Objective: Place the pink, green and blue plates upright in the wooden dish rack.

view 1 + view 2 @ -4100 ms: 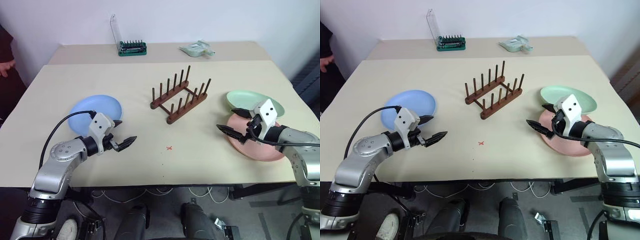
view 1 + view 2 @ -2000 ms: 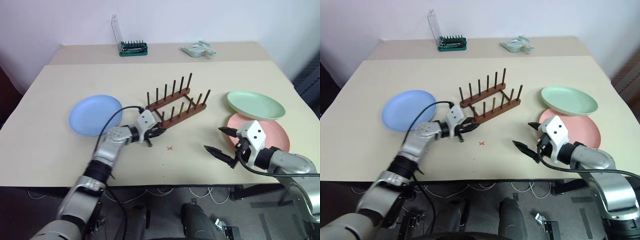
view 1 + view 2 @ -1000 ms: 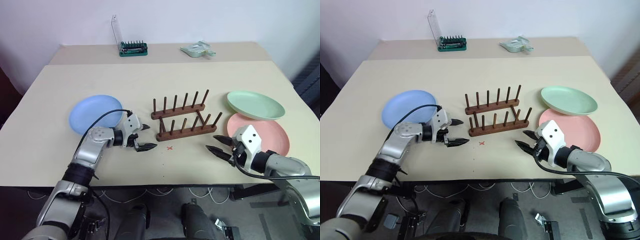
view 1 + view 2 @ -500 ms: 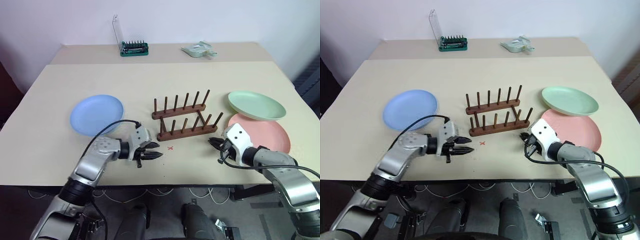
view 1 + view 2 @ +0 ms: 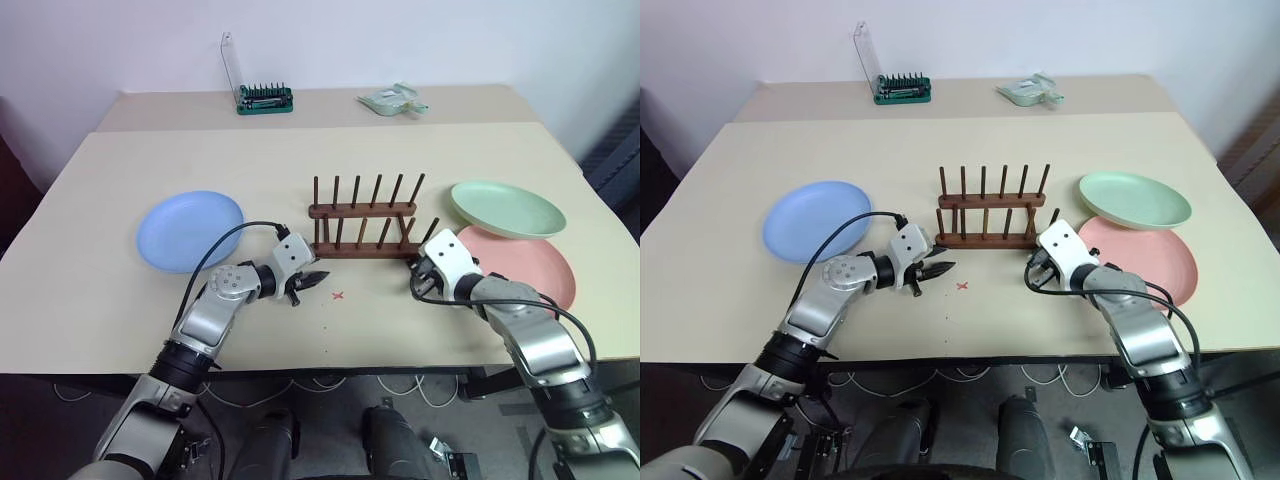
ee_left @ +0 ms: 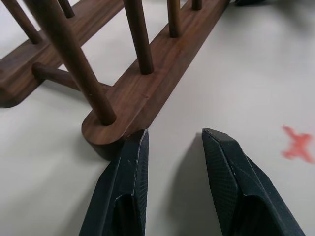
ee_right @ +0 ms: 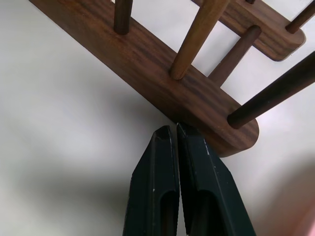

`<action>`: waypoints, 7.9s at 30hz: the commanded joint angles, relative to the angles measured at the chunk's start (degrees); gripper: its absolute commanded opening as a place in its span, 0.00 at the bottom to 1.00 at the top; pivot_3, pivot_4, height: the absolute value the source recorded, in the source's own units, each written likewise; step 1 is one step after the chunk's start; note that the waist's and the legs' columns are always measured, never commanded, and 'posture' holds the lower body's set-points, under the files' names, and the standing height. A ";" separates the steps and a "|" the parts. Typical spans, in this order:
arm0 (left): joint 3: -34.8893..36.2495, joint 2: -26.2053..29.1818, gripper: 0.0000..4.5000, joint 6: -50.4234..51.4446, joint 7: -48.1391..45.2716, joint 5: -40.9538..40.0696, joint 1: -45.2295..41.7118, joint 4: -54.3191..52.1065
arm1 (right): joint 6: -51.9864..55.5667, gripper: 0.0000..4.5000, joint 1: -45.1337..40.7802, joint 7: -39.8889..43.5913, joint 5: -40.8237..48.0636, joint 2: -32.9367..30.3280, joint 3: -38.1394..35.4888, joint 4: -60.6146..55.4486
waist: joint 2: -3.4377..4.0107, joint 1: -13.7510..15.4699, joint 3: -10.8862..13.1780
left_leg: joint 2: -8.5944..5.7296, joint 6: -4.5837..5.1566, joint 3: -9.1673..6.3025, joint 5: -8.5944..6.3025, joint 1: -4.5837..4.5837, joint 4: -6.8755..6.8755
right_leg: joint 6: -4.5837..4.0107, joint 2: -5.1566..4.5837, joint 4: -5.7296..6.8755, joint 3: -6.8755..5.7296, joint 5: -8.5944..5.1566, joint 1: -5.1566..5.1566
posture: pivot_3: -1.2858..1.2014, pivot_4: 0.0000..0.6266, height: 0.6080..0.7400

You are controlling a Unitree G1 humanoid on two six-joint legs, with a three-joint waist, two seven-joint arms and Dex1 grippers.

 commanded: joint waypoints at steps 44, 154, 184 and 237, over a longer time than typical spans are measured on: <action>-1.66 -0.18 0.37 1.89 -12.39 -7.97 1.39 -10.29 | 8.15 0.78 27.38 16.40 9.30 -17.60 -22.63 -21.96 | 0.04 0.37 -0.04 | 0.02 0.04 0.06 -0.02 -0.10 0.02 | 0.01 -0.03 -0.08 0.00 -0.01 -0.02 | 0.52 0.24 1.00; 3.89 1.80 0.37 5.23 -12.26 -15.96 4.94 -16.46 | 0.44 0.72 -9.02 16.98 33.69 -20.23 -29.75 8.63 | 0.21 -0.25 -0.04 | 0.00 0.17 0.13 -0.09 -0.19 -0.02 | 0.02 -0.04 -0.16 0.00 -0.01 -0.13 | 0.52 0.24 1.00; 2.99 1.90 0.37 5.99 -12.12 -15.57 3.55 -17.24 | -30.27 0.00 -7.28 2.44 -8.91 -21.07 -10.94 22.75 | 0.45 0.20 -0.13 | 0.02 0.16 0.37 -0.09 -0.10 0.02 | 0.02 -0.05 -0.17 0.19 0.00 -0.09 | 0.52 0.24 1.00; 2.70 2.27 0.37 7.04 -10.91 -15.85 4.64 -18.75 | 23.54 0.00 -29.75 -9.18 56.20 11.08 -26.31 7.73 | 0.51 -0.08 -0.10 | 0.02 0.16 0.17 -0.09 -0.15 -0.07 | -0.02 -0.01 0.02 0.15 0.02 -0.28 | 0.52 0.24 1.00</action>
